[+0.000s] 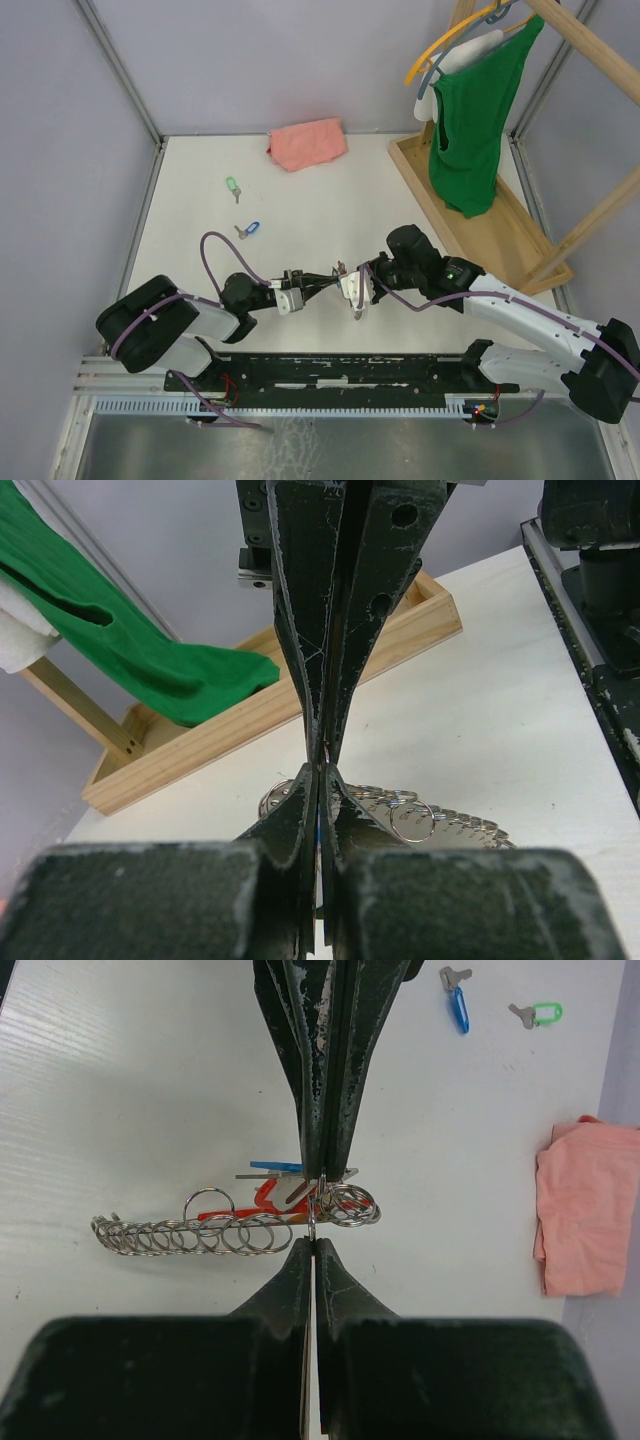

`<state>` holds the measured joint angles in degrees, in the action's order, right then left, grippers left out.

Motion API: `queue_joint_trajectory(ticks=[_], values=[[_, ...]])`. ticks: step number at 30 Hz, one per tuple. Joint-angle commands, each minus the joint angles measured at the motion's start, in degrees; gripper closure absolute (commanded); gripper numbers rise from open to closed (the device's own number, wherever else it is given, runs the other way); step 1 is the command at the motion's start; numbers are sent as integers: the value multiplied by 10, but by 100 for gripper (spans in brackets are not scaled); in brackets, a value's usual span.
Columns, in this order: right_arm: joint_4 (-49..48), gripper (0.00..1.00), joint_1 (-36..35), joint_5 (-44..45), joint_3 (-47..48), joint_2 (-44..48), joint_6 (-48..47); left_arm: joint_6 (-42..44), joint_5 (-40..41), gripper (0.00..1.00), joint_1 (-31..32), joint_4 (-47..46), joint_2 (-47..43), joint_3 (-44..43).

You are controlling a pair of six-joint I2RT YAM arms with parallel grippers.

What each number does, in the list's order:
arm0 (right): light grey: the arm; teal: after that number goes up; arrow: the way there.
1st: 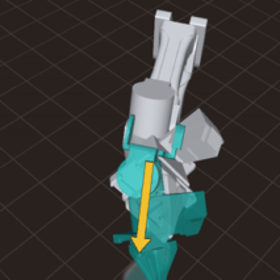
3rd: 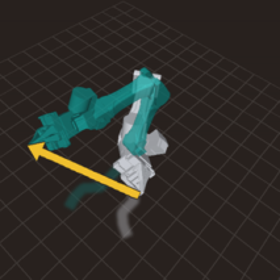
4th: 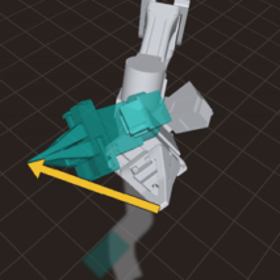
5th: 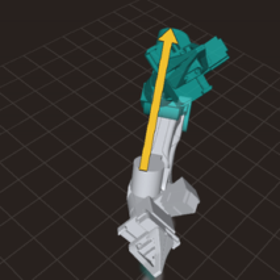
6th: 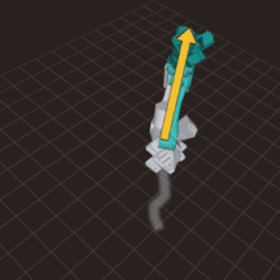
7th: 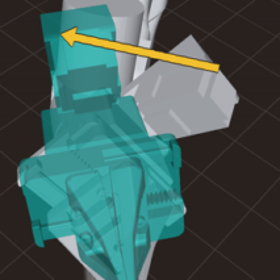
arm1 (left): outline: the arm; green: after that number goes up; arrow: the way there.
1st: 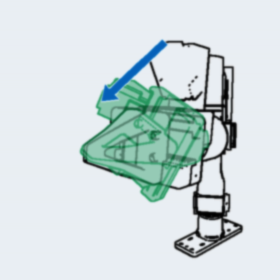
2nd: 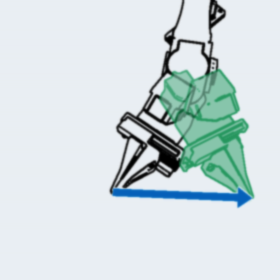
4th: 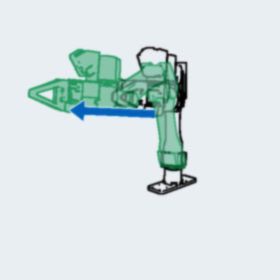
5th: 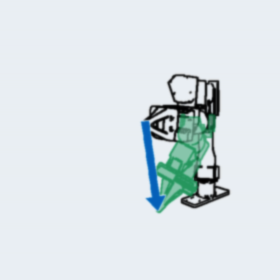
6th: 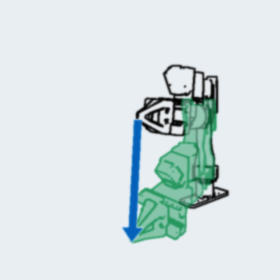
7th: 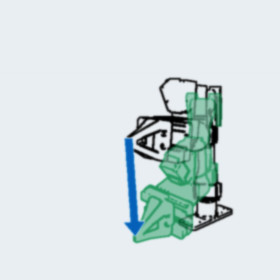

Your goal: Put the keys on the keyring

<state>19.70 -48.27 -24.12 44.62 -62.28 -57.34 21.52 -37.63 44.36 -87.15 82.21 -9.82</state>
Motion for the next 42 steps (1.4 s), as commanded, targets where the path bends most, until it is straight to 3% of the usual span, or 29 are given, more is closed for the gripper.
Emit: queue_joint_trajectory(ticks=[1, 42], values=[[-40, 99, -2, -7, 6, 19, 8, -19, -7, 97, -1, -119, 4, -15], [-48, 99, -2, 21, 5, 21, 25, -28, 3, 97, -1, -119, -7, -12]])
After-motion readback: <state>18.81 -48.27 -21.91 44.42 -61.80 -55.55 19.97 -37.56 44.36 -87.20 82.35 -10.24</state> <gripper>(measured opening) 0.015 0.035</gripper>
